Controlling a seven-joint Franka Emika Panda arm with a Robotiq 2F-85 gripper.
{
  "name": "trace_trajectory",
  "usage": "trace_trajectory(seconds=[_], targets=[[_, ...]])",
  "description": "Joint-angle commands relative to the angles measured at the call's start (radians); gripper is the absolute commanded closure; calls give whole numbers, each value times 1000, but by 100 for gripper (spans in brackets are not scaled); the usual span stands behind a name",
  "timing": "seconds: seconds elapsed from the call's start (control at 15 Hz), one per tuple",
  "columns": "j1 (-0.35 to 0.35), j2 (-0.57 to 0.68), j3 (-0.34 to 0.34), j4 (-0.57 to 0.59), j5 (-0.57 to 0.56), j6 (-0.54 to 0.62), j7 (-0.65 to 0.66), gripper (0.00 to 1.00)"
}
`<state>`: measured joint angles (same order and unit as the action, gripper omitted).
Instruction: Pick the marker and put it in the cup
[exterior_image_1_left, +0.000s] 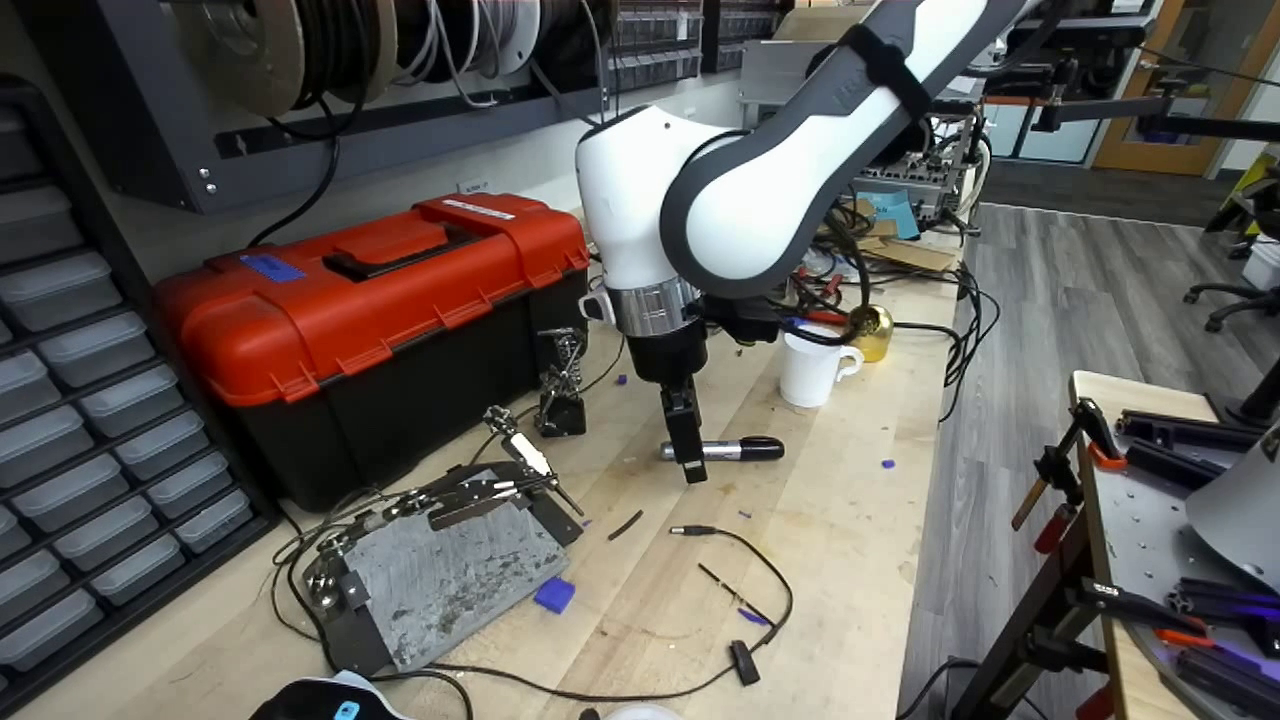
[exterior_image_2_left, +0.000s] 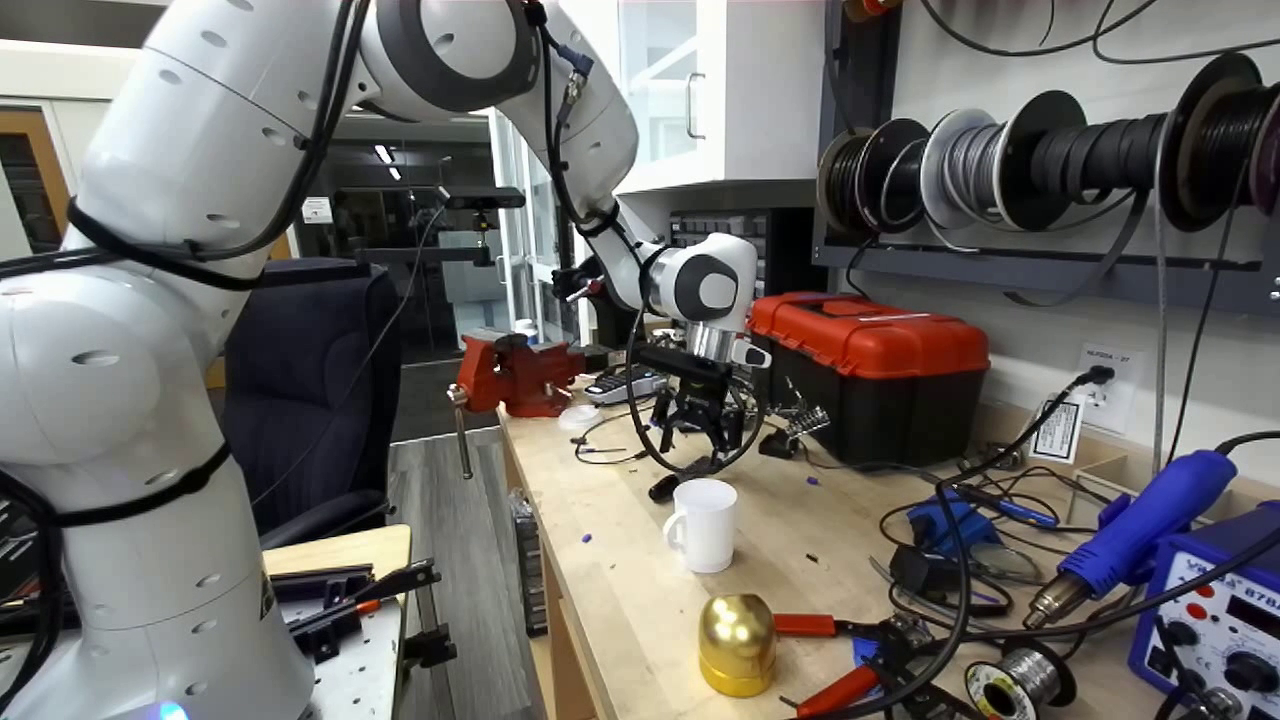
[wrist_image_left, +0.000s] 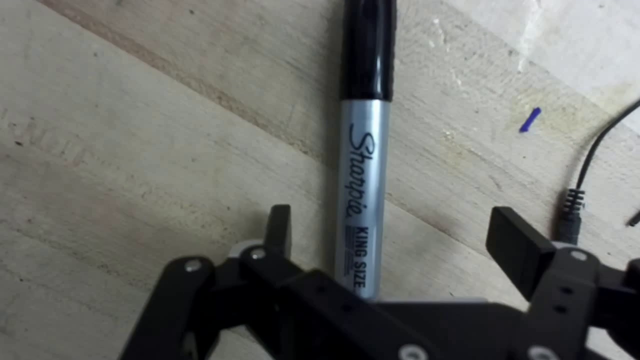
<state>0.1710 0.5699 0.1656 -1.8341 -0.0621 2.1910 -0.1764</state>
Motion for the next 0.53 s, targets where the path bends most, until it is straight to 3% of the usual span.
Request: trace_trajectory(seconds=[0.0, 0.13, 0.47], targets=[[-6, 17, 2, 24, 12, -10, -2, 25], [-3, 11, 1, 10, 9, 12, 6, 32], [-3, -4, 1, -6, 7, 22, 7, 69]])
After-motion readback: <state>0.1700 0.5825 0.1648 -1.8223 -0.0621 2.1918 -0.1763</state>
